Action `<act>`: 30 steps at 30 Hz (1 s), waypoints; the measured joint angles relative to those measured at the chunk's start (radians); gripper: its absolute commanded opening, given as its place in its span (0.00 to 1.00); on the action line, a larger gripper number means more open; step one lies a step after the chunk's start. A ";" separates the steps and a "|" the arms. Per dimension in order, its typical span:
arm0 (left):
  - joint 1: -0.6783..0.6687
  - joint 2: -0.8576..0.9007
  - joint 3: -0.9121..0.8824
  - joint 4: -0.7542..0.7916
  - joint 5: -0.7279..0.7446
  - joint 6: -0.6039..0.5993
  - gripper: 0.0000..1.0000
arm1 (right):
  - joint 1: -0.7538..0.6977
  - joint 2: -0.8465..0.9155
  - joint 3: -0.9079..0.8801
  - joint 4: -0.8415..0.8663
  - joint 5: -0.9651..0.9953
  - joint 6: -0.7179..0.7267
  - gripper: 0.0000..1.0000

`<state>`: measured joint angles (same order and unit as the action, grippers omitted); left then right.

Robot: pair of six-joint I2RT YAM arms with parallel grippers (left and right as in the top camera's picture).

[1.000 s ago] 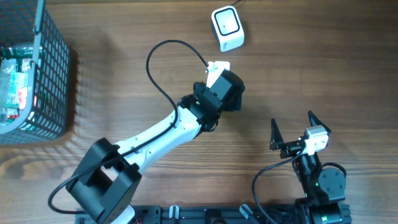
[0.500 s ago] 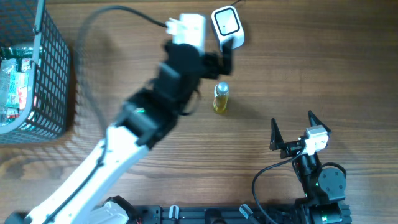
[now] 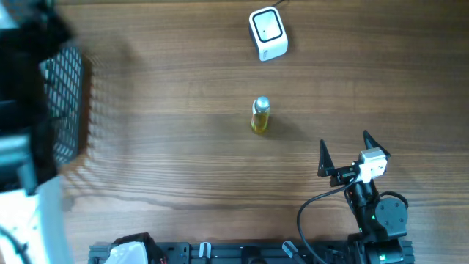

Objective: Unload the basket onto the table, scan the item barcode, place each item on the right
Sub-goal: 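Move the left gripper back into the basket toward the Kleenex pack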

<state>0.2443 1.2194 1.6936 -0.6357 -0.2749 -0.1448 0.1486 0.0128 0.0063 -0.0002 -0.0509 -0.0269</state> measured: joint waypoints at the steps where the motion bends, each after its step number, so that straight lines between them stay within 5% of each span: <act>1: 0.061 -0.001 0.012 -0.005 0.006 0.002 1.00 | 0.000 0.000 0.000 0.000 0.000 0.000 1.00; 5: 0.279 0.025 0.028 -0.069 0.063 0.011 0.98 | 0.000 0.000 0.000 0.000 0.000 0.000 1.00; 11: 0.415 0.190 0.028 -0.170 0.154 0.014 1.00 | 0.000 0.000 0.000 0.000 0.000 0.000 0.99; 30: 0.442 0.534 0.025 -0.359 0.262 0.256 1.00 | 0.000 0.000 0.000 0.000 0.000 0.000 1.00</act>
<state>0.6861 1.7538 1.7187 -0.9947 -0.0128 0.1116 0.1486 0.0128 0.0063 -0.0002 -0.0505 -0.0269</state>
